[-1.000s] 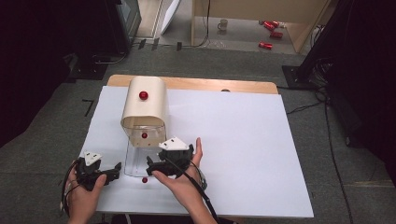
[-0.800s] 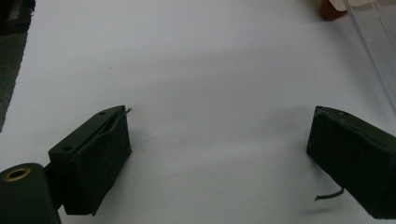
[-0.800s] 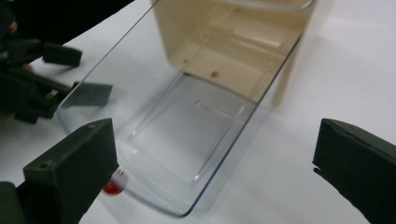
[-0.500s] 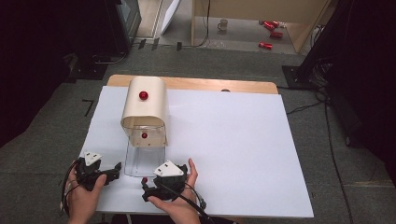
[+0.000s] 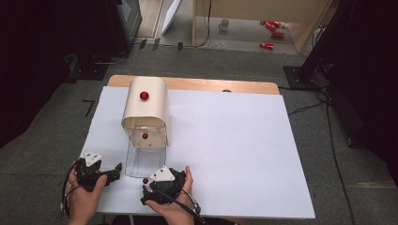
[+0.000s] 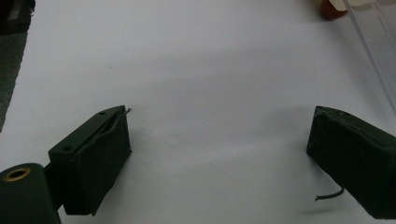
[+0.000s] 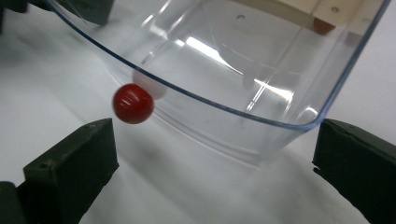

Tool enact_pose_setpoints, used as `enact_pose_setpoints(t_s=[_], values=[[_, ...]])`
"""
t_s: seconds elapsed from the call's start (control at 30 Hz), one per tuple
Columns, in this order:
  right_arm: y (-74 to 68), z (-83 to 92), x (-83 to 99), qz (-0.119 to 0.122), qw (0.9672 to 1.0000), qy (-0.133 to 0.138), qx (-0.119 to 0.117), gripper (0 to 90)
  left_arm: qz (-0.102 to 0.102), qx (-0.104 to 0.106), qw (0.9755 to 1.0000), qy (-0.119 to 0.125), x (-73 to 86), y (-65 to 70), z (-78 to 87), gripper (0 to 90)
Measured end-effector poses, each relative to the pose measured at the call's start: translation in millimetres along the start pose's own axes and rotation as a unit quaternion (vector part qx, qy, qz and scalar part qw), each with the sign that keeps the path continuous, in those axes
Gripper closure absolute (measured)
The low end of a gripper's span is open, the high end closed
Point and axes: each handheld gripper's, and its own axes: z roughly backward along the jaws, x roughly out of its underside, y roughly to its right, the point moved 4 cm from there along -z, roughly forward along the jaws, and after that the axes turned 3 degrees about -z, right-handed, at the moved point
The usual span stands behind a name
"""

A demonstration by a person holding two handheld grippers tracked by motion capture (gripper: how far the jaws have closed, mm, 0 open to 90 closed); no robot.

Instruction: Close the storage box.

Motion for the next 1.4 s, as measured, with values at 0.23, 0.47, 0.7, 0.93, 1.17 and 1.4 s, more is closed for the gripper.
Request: enact_pose_setpoints(t_s=[0.23,0.47,0.7,0.93,1.17,1.4], values=[[-1.4,-4.4,-0.1,-0.003,1.0000,0.001,0.007,8.3,0.001,0.000,1.0000,0.001,-0.1,0.1,-0.2,5.8],[-0.2,-1.5,-3.9,-0.009,0.9999,0.012,0.004,14.2,0.001,0.000,1.0000,0.001,-0.1,0.1,-0.1,5.8],[5.4,4.9,-16.5,-0.014,0.9995,0.029,-0.001,16.1,0.001,0.000,1.0000,0.001,-0.1,0.2,-0.2,5.8],[15.1,2.6,-24.1,-0.033,0.9989,0.032,0.006,16.2,0.001,0.000,1.0000,0.001,-0.1,0.1,-0.1,5.8],[23.6,-1.1,-31.8,-0.036,0.9989,0.028,0.011,16.2,0.001,0.000,1.0000,0.001,-0.1,0.1,-0.1,5.8],[36.4,-8.4,-42.5,-0.054,0.9979,0.029,0.020,14.8,0.001,0.000,1.0000,0.001,-0.1,0.1,-0.1,5.8]])
